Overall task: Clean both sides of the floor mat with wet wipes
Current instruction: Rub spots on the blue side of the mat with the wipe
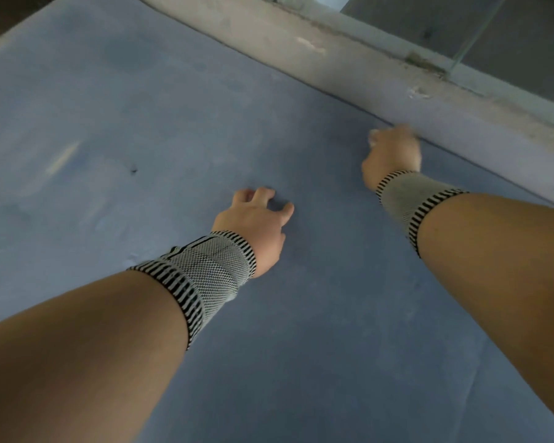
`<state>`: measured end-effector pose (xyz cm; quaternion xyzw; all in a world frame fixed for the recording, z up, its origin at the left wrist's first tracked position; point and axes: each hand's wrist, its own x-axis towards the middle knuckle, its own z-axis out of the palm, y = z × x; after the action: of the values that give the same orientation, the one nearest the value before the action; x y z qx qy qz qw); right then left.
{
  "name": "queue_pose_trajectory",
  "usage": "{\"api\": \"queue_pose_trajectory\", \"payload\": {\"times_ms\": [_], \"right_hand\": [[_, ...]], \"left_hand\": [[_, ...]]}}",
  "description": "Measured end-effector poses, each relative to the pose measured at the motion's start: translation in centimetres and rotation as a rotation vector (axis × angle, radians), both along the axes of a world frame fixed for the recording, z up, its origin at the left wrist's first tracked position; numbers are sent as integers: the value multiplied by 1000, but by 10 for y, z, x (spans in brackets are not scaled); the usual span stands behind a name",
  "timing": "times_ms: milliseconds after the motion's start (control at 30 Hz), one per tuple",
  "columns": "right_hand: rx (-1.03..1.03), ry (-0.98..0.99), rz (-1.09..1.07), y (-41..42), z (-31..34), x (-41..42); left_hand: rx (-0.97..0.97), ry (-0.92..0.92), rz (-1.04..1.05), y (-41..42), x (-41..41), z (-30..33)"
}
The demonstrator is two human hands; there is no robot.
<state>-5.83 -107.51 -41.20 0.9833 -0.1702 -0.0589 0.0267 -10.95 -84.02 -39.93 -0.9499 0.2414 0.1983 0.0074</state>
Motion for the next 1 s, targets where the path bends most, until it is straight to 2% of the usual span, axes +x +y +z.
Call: {"api": "queue_pose_trajectory", "payload": {"times_ms": [67,100,200,233,367,400,500,633,733,833,933,1000], "right_hand": [[117,-54,200,17,-1,6],[119,-69,198,14,0,6],[13,-29,-156,-11,-3,14],[-7,-5,-172,-10,-3,15],[70,0,190,16,1,26],[70,-6,188,14,2,30],[-6,-10,5,4,6,34],[83,-17,268,14,9,40],[44,-59,143,10,9,45],[97,-49,293,14,6,45],[94,-93,241,8,6,48],[132,-76,354,12,4,48]], "left_hand": [[-3,2,-7,1,2,1],[-5,8,-6,1,2,1],[-10,12,-3,0,1,1],[-15,12,-3,0,0,1],[-17,8,-7,0,0,0],[-14,12,-5,0,-1,0],[-4,15,-2,-1,-2,0],[-6,-6,-12,0,-2,-2],[2,-1,-12,0,-3,-3],[-8,-7,-17,0,-2,-3],[3,-2,-12,0,-3,-4],[11,-6,-15,0,-3,-3]]}}
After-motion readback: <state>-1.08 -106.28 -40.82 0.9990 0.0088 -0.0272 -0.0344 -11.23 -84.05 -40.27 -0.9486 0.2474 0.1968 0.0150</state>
